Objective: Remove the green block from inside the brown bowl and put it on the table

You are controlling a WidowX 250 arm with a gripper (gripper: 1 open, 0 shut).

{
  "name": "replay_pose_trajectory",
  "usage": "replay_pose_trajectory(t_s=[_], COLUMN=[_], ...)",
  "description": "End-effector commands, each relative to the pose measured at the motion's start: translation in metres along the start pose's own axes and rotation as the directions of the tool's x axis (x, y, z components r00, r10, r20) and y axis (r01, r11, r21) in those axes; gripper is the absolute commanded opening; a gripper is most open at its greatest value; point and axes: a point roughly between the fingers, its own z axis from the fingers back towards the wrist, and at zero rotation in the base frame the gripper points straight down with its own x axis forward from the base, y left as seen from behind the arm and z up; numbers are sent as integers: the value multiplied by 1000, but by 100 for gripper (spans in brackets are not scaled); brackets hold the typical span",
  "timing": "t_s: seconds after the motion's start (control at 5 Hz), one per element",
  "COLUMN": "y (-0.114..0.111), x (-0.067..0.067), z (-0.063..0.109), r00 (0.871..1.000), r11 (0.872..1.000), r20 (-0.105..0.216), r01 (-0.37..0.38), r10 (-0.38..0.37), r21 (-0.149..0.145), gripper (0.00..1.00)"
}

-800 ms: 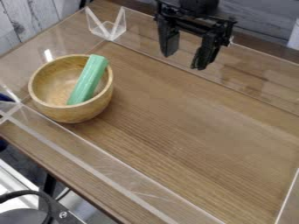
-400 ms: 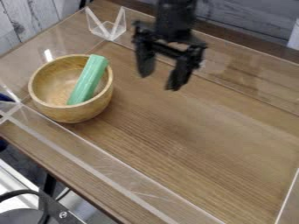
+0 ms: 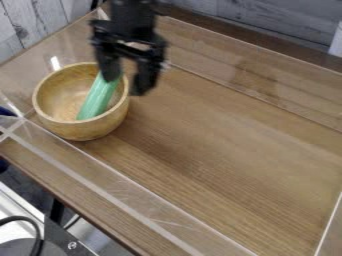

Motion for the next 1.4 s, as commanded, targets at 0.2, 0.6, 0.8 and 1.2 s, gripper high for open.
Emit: replay_pose_trajectory(t_s=[0.2, 0.6, 0.8, 1.2], y=[43, 51, 52, 51], x=[2, 13, 19, 22], z=[-5, -30, -39, -42], r00=[998, 999, 999, 998], r11=[999, 998, 998, 998], r20=[44, 19, 11, 7], r01=[-38, -49, -51, -55], r10=[37, 48, 51, 55], r21=[17, 34, 42, 34], gripper=[100, 100, 100, 0])
